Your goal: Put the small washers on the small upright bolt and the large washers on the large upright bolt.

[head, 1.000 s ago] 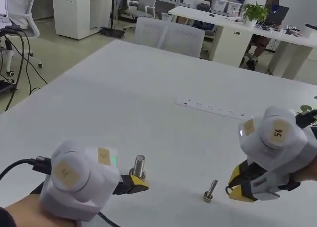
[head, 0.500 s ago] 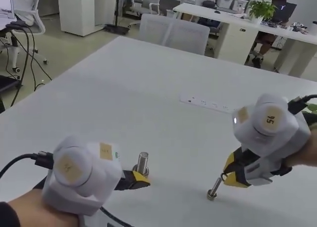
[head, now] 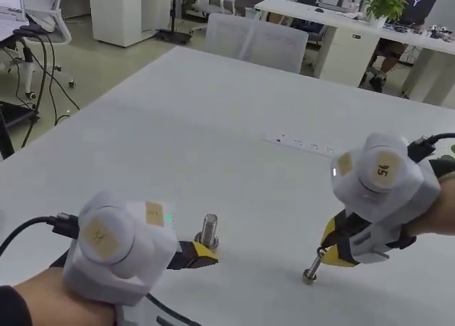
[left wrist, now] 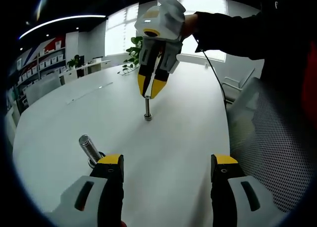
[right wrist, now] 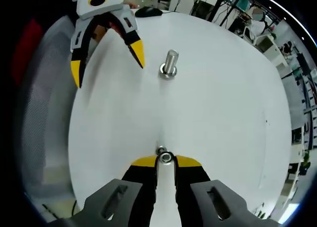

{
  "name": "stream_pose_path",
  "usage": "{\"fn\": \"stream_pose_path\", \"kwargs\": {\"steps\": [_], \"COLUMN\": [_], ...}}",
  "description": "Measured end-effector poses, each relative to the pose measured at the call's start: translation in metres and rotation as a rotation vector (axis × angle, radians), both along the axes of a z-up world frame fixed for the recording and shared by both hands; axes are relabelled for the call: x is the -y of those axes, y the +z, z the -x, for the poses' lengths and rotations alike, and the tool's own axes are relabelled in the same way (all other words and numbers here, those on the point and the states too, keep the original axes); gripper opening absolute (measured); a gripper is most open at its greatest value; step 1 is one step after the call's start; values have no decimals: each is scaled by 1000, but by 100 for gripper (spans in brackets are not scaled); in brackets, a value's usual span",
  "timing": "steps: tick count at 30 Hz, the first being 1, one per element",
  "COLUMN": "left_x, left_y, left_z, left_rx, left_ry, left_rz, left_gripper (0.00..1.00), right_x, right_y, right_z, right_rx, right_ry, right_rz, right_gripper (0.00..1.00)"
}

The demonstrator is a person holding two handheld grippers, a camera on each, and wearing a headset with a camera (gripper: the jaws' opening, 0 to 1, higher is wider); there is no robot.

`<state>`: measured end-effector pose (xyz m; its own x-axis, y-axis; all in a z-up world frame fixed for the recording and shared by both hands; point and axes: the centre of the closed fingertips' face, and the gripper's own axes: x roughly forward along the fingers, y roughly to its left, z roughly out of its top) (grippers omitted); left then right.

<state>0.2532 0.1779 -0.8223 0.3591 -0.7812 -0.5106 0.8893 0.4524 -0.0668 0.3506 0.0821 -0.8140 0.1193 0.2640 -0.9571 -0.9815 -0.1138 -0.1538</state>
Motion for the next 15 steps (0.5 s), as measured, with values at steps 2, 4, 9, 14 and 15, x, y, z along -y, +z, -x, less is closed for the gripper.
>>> {"fn": "stream_pose_path", "kwargs": {"steps": [2, 4, 9, 14, 15], "left_x": [0, 0, 0, 0, 0], "left_y": [0, -1, -1, -1, -2], "left_z": [0, 0, -1, -1, -1], "left_rx": [-1, -2, -3, -5, -6], "left_ry": [1, 2, 4, 4, 5], "left_rz": [0, 0, 2, 2, 2], "left_gripper": [71, 71, 71, 71, 71], "right_x": [0, 0, 0, 0, 0], "right_y": [-2, -3, -9, -17, -19], "right_z": [0, 0, 0, 1, 1], "right_rx": [-4, -9, -22, -34, -36], "right_ry": [2, 1, -1, 0, 0], "right_rz": [5, 3, 9, 17, 19], "right_gripper": [14, 14, 14, 14, 14]}}
